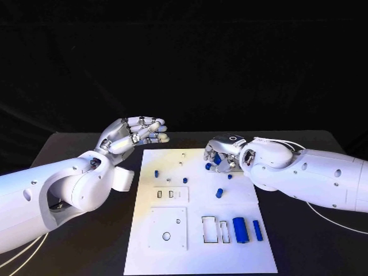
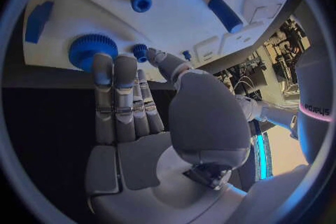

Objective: Assemble the parts on the task board

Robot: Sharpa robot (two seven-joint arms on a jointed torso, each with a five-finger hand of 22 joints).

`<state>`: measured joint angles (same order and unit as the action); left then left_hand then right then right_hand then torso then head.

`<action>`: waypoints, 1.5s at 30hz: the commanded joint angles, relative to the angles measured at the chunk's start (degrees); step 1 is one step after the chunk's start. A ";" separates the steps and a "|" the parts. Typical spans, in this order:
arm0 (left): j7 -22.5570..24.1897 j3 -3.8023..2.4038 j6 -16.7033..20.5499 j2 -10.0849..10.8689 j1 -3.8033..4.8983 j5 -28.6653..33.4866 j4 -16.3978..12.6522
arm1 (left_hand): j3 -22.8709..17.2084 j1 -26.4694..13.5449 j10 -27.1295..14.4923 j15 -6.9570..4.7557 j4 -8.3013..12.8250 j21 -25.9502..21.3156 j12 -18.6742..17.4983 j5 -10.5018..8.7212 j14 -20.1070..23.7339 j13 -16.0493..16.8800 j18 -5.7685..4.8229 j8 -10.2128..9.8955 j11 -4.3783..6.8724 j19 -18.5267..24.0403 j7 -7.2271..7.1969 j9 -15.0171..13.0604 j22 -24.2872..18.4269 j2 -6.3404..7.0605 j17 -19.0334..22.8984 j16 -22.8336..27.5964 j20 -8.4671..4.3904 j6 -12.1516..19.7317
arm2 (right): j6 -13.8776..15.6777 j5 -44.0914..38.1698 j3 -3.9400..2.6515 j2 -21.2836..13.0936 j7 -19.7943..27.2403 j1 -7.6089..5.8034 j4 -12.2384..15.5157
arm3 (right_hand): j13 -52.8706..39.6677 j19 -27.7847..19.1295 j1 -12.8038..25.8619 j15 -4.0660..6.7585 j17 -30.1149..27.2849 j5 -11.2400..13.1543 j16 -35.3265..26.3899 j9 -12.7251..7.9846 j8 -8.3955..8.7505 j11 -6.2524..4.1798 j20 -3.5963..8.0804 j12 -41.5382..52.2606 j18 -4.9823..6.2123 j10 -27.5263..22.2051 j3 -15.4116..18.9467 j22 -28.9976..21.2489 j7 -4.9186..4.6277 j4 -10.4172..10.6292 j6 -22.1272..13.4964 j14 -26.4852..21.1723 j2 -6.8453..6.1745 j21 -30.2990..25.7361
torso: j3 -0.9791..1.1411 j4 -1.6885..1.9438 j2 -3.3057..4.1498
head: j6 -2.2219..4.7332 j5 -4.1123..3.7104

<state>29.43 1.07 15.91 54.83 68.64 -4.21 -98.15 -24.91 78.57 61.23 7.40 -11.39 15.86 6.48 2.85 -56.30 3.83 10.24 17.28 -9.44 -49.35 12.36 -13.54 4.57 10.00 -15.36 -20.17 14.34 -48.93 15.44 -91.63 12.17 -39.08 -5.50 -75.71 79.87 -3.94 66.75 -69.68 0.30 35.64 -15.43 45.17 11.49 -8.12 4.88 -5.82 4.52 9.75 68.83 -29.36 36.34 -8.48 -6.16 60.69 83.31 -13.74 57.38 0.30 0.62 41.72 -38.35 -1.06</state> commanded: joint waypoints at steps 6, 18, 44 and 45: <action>0.66 -0.08 -1.04 0.10 0.12 0.80 -0.13 | 0.10 -0.36 -0.12 0.02 -0.42 -0.32 -0.19 -0.02 0.40 0.00 0.24 -0.40 -0.52 0.05 1.00 0.06 -0.08 -0.02 -0.07 0.32 0.40 0.46 | -2.03 -0.09 0.00 0.67 0.10 0.23 -0.86 | 0.04 1.80 -0.59 -0.18 3.90 -0.01 4.97 0.42 0.16 0.06 0.00 -0.15 -1.28 -0.12 -0.62 4.69 -0.31 1.04 -0.05 0.07 -0.11 3.25 | 0.00 -0.01 0.35 | 0.02 0.36; 0.50 -0.08 -1.23 0.13 0.17 0.90 -0.17 | 0.09 -0.39 -0.16 0.05 -0.48 -0.36 -0.28 -0.02 0.45 0.01 0.24 -0.45 -0.55 0.08 1.03 0.07 -0.11 -0.14 -0.11 0.36 0.42 0.51 | -2.14 0.24 0.01 1.11 0.23 0.42 -1.29 | 0.05 2.68 -0.75 -0.17 6.64 0.03 8.58 0.90 -0.14 -0.02 -0.01 0.07 -1.65 0.52 -1.63 7.77 -0.27 2.00 0.51 0.14 0.26 5.43 | 0.07 -0.08 0.61 | -0.10 0.59; 0.05 -0.09 -1.56 0.06 0.18 0.98 0.51 | 0.07 -0.43 -0.24 0.08 -0.57 -0.39 -0.42 -0.02 0.47 0.02 0.27 -0.54 -0.59 0.07 1.08 0.09 -0.14 -0.34 -0.17 0.39 0.45 0.60 | 6.13 0.79 -0.02 1.09 -2.96 0.43 -0.53 | -0.91 4.50 -3.44 1.45 11.25 0.06 16.29 6.08 -5.56 -2.16 1.40 2.11 -2.59 6.33 -7.71 16.13 1.76 4.87 3.65 0.04 3.72 11.23 | 0.07 -0.12 0.85 | 0.07 0.90; 0.07 -0.09 -1.56 0.07 0.18 1.00 0.66 | 0.09 -0.42 -0.30 0.09 -0.57 -0.40 -0.49 -0.02 0.50 0.01 0.27 -0.59 -0.62 0.07 1.11 0.10 -0.15 -0.35 -0.20 0.42 0.46 0.67 | 6.33 0.86 -0.03 1.06 -3.14 0.39 -0.35 | -0.91 4.48 -3.43 1.44 11.27 0.07 16.32 6.13 -5.59 -2.14 1.40 2.08 -2.59 6.30 -7.74 16.14 1.75 4.88 3.59 0.04 3.68 11.24 | 0.07 -0.15 0.85 | 0.10 0.95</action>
<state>29.18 1.04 15.41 54.95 68.75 -3.47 -97.55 -24.91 78.57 61.03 7.60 -11.71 15.65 6.26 2.84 -56.10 3.83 10.24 17.07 -9.63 -49.35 12.56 -13.50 4.48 9.99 -15.46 -19.95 14.34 -48.73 19.38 -90.75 12.16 -38.00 -7.23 -75.28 79.27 -4.81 71.05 -72.17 1.36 46.86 -15.23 61.22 14.56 -12.89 3.27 -4.59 6.61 7.96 74.45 -36.39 52.43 -7.00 -1.81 64.44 83.31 -11.21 68.43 0.35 0.53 42.58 -38.29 -0.18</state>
